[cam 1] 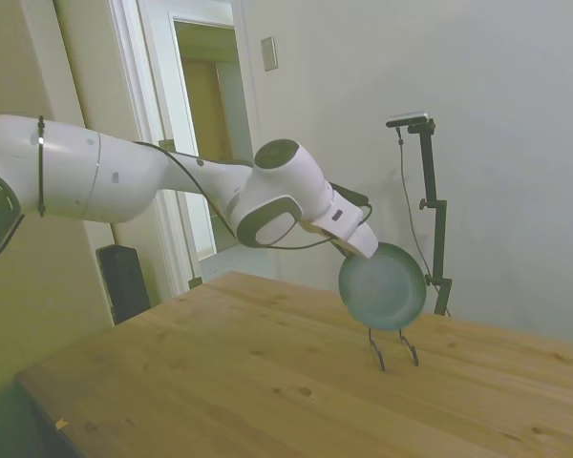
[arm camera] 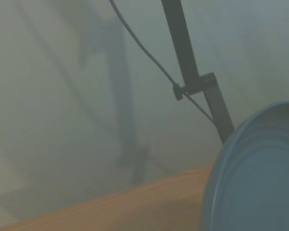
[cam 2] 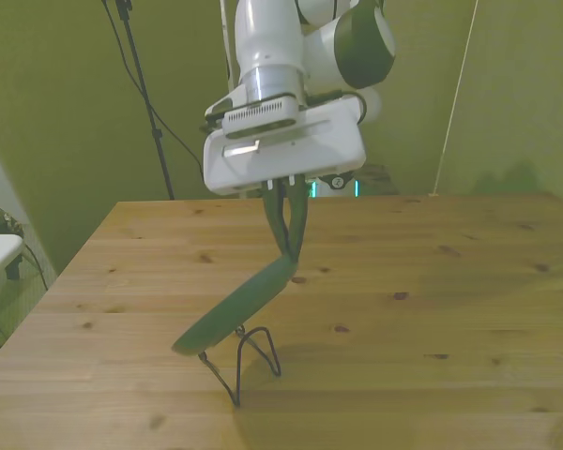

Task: Unload the plate

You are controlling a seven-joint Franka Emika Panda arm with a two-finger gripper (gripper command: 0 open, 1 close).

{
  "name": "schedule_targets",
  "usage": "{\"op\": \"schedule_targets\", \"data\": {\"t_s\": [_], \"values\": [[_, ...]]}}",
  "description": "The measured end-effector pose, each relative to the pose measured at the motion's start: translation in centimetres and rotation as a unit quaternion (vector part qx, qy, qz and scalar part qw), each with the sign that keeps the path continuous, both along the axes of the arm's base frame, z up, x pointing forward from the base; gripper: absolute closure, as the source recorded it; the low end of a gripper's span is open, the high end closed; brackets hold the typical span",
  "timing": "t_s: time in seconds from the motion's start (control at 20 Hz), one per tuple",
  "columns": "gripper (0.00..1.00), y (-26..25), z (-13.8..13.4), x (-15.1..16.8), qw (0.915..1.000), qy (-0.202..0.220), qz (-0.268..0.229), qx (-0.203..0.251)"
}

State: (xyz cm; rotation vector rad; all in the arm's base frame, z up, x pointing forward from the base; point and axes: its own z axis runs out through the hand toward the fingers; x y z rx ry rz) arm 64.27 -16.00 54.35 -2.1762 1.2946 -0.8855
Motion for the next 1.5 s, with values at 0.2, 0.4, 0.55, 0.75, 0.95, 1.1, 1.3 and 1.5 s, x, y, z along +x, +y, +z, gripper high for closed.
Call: {"op": "schedule_targets", "data": {"t_s": [0.2,0.4,0.55,0.75,0.95,1.1,1.3,1.5], "values": [[1.0,3.6,3.3,-1.9,0.9995,-0.014,0.026,0.003],[1.0,8.2,4.5,-3.5,0.9986,0.009,0.051,0.006],[1.0,11.3,2.3,-3.7,0.9955,0.071,0.063,0.001],[1.0,12.8,-4.5,-2.5,0.984,0.164,0.069,-0.003],[1.0,12.8,-9.2,-1.0,0.9767,0.203,0.07,-0.002],[1.0,12.8,-10.6,-0.3,0.9747,0.212,0.07,-0.001],[1.0,12.5,-13.6,0.8,0.9702,0.233,0.068,0.002],[0.0,12.4,-15.5,2.0,0.9677,0.243,0.068,0.002]]}}
